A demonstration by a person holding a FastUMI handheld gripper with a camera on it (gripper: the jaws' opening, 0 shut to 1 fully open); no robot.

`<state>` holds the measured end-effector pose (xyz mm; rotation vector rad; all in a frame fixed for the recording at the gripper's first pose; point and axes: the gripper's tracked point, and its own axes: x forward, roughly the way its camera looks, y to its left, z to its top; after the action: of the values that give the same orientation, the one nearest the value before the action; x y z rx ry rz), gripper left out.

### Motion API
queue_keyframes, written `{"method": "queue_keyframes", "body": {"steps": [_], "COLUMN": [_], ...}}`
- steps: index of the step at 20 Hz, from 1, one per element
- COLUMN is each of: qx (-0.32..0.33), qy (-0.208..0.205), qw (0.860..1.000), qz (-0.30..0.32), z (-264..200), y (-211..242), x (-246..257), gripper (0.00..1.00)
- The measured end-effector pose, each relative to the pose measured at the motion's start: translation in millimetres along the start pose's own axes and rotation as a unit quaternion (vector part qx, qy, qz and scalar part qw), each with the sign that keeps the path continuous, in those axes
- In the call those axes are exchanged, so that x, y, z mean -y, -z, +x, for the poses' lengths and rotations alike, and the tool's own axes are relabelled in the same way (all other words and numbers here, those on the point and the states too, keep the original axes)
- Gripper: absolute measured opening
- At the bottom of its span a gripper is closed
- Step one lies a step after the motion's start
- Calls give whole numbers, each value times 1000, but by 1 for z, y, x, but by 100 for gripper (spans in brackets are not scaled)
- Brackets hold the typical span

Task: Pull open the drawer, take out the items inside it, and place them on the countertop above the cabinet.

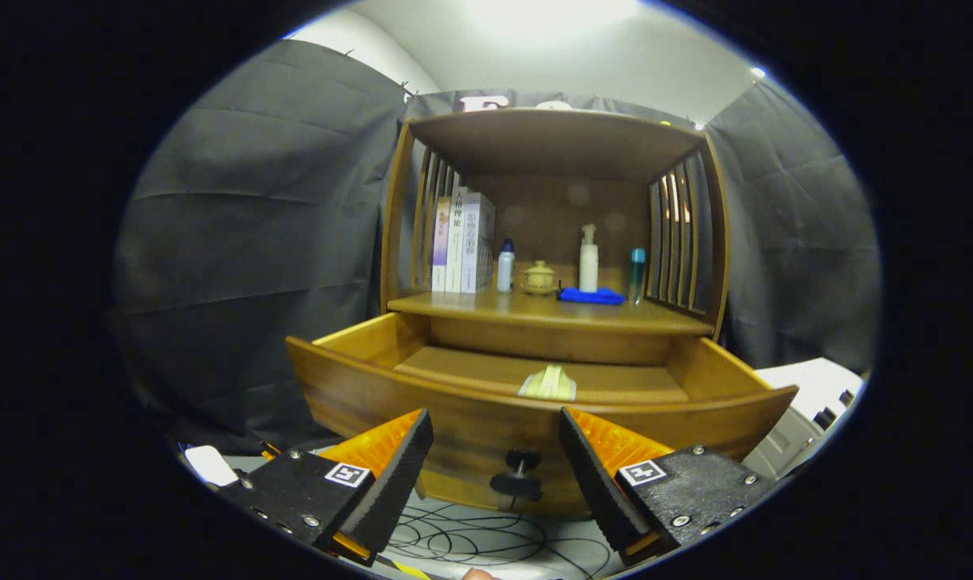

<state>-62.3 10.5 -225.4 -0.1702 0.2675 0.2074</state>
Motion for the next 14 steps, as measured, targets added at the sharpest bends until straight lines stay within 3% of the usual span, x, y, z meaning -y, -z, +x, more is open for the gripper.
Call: {"method": "queue_keyframes", "body": {"steps": [5, 14], "qx": [-43, -104], "qy": [57, 83], "qw": [997, 991], "qz": [-13, 9], "z": [28, 95], "y": [-29, -56], "x": [28, 46], "gripper": [96, 95]}}
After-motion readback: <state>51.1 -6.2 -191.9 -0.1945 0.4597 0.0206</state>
